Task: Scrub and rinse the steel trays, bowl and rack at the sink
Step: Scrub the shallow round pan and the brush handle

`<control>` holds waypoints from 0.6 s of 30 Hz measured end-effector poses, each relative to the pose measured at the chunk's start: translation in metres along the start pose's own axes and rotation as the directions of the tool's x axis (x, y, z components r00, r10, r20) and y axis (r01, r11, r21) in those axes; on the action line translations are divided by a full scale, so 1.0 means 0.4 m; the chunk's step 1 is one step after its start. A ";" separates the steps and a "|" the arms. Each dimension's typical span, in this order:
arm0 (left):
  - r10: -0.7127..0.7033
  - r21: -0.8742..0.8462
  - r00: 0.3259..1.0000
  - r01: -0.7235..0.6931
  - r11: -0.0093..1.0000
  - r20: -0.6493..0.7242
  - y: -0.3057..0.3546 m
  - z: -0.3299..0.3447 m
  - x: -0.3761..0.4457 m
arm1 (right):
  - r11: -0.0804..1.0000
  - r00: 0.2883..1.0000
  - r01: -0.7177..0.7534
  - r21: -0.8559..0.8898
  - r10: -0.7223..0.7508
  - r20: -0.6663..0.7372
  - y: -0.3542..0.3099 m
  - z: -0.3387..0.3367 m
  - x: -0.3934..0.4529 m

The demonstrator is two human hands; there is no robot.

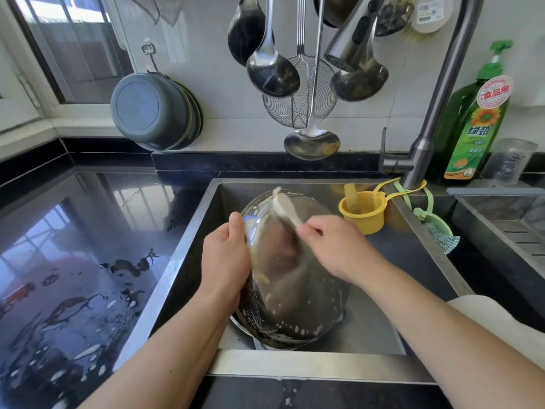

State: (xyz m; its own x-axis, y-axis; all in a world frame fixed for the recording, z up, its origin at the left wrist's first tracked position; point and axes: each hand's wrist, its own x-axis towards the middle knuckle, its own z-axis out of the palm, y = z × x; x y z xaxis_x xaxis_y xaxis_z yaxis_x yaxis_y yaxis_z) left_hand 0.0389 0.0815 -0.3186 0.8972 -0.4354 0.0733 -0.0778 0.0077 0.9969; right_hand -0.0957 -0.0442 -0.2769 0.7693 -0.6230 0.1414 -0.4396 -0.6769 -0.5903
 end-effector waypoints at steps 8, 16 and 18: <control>0.092 0.069 0.996 -0.093 0.993 0.011 0.015 0.001 -0.013 | 0.988 0.985 -0.151 -0.038 0.147 -0.095 0.029 -0.043 0.026; 0.093 0.090 0.996 -0.093 0.992 0.003 0.015 -0.001 -0.008 | 0.985 0.981 -0.175 0.008 0.175 -0.078 0.032 -0.045 0.035; 0.105 0.103 0.994 -0.105 0.989 0.006 0.022 -0.001 -0.016 | 0.980 0.977 -0.201 0.018 0.201 -0.072 0.039 -0.042 0.030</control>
State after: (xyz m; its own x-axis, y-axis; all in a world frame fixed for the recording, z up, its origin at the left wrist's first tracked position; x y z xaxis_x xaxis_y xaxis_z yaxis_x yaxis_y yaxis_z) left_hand 0.0327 0.0849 -0.3101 0.8815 -0.4374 0.1779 -0.2164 -0.0393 0.9755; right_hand -0.1012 -0.0686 -0.2710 0.6296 -0.7731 0.0765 -0.5768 -0.5311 -0.6207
